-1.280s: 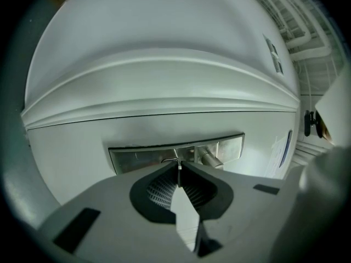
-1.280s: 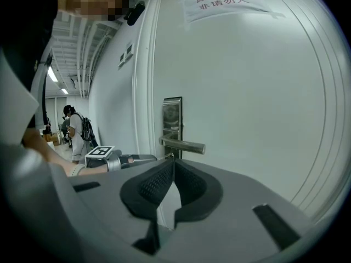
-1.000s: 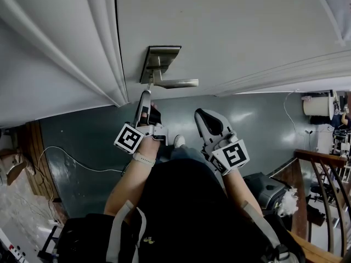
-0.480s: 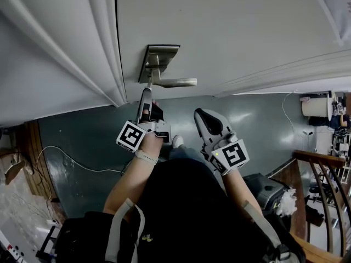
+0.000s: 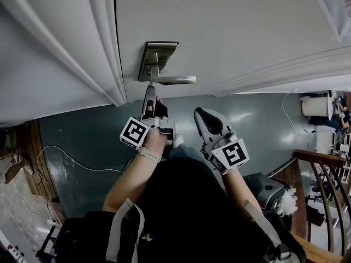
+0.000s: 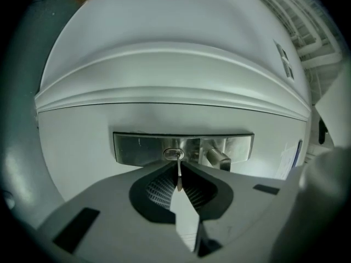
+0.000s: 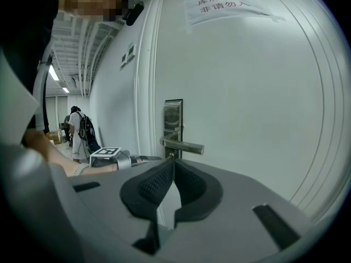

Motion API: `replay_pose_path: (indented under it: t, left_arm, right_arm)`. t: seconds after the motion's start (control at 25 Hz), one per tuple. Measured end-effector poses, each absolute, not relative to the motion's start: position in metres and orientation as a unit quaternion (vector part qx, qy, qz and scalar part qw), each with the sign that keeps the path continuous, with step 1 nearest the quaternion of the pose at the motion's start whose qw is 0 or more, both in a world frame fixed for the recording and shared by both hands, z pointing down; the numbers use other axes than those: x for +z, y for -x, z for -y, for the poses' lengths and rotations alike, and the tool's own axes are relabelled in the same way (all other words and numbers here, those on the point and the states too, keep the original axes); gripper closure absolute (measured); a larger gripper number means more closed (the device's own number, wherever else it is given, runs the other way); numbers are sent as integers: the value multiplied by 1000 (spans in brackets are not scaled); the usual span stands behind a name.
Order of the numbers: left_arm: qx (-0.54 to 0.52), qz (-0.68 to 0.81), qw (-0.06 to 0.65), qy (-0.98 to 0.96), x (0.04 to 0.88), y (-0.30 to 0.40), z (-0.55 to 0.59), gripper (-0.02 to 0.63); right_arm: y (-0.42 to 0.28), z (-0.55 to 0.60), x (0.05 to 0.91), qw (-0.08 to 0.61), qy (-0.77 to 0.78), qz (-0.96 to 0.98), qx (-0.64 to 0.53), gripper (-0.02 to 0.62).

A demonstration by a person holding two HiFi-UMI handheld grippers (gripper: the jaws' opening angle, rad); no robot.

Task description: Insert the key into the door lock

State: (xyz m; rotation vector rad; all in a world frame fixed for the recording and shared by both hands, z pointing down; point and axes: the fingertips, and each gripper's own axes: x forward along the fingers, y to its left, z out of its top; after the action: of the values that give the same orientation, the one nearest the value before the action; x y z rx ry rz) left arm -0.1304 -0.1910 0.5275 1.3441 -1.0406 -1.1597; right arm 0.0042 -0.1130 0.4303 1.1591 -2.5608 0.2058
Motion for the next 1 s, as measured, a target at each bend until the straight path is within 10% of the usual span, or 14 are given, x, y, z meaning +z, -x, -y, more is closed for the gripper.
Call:
replay_pose_path:
  t: [1.0]
  left_arm:
    - [-453,466,514,-559,525,130,216,580]
  right_arm:
    - [-20,113,429,156,-419,891,75,571]
